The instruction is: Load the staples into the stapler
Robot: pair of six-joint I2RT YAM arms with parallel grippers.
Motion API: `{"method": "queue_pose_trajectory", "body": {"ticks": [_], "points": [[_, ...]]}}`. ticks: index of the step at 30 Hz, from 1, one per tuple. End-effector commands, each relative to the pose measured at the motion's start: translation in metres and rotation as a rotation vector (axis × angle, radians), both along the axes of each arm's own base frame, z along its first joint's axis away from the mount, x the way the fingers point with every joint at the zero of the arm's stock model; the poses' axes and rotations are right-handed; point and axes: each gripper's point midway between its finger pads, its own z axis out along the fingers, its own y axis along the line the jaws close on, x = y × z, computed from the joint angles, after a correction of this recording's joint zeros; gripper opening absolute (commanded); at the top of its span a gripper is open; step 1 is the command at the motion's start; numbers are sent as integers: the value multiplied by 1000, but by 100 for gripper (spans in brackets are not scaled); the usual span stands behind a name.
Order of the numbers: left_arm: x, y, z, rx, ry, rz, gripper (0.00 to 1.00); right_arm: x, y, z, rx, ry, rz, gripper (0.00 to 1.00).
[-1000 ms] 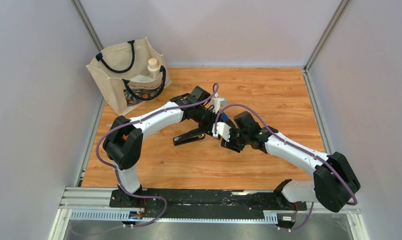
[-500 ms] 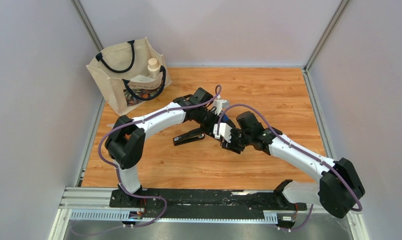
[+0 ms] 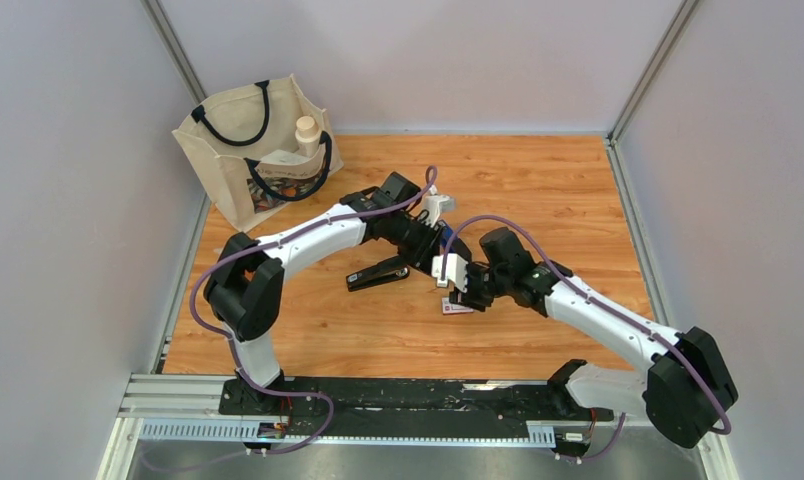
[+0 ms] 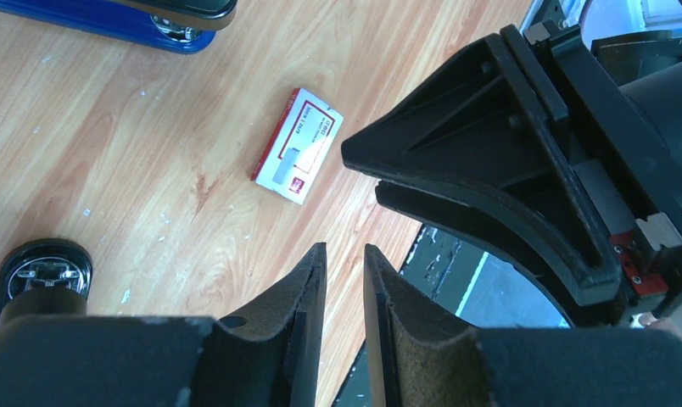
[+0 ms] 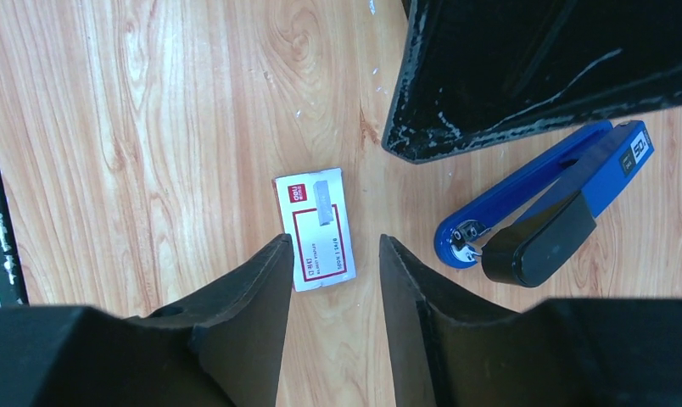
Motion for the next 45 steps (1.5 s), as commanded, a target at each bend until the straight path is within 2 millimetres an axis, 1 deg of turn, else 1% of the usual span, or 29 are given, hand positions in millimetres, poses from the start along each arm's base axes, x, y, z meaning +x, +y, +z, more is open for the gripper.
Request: {"method": "queue_pose_trajectory", "body": {"ticks": [1, 4, 6, 8, 10, 12, 15, 18, 21, 24, 25, 27, 30, 32, 36, 41, 43, 45], "points": [[0, 7, 20, -46, -38, 2, 31, 10, -1, -2, -8, -40, 3, 48], [5, 14, 20, -39, -42, 16, 31, 11, -3, -11, -37, -28, -1, 52], [10, 21, 22, -36, -51, 22, 31, 15, -6, -21, -65, -21, -19, 59], [17, 32, 21, -22, -56, 41, 31, 21, -7, -29, -92, -18, -40, 63], [23, 44, 19, -20, -55, 71, 31, 21, -6, -35, -98, 0, -46, 64], [30, 58, 16, -14, -53, 101, 31, 19, -2, -38, -97, 10, -38, 64], [33, 73, 12, -2, -45, 120, 31, 15, 3, -44, -120, 22, -19, 62], [36, 87, 9, 7, -42, 137, 31, 14, 6, -47, -133, 48, -20, 57], [37, 97, 8, 0, -39, 157, 31, 19, 9, -42, -121, 43, -43, 49], [38, 104, 9, -11, -40, 170, 31, 19, 11, -42, -114, 51, -48, 39], [39, 105, 10, -15, -40, 175, 31, 19, 11, -43, -116, 60, -49, 31], [39, 107, 11, -21, -37, 180, 31, 17, 12, -42, -114, 74, -45, 23], [39, 107, 10, -27, -33, 181, 31, 16, 14, -38, -102, 82, -43, 23], [39, 106, 10, -29, -31, 183, 31, 17, 12, -43, -120, 83, -51, 22], [40, 105, 9, -31, -26, 187, 31, 15, 6, -65, -194, 124, -58, 21], [39, 105, 7, -32, -20, 187, 31, 11, 4, -82, -274, 164, -50, 21], [39, 106, 7, -31, -22, 188, 31, 10, 5, -81, -278, 157, -44, 23], [39, 106, 7, -32, -23, 188, 31, 12, 7, -74, -258, 134, -45, 24]]}}
